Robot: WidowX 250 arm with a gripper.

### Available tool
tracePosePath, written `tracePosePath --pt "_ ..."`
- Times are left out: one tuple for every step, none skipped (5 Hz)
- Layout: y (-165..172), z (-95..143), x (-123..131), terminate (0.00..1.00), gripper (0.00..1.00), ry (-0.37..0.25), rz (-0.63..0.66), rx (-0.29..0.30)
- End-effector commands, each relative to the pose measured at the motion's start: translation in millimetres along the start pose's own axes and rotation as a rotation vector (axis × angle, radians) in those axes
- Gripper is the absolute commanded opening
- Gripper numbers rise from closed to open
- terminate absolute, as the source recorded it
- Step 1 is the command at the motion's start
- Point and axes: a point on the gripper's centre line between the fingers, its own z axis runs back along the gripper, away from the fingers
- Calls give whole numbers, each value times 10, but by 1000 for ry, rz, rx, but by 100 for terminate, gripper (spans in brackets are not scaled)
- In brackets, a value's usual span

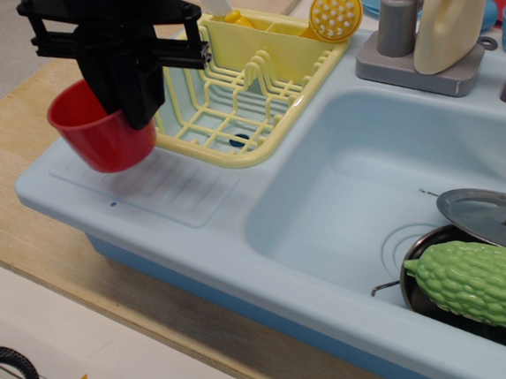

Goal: Flip cup upright

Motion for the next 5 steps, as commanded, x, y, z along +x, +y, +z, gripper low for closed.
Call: tracePosePath --pt "18 -19 10 0 0 -27 18 -27" --pt "14 -63 23 0 100 -12 6 -64" --pt "7 -96 70 0 100 -6 -34 -107" --pt "10 -104 80 0 100 7 -41 -121" --pt "10 -104 80 100 100 7 -41 -121"
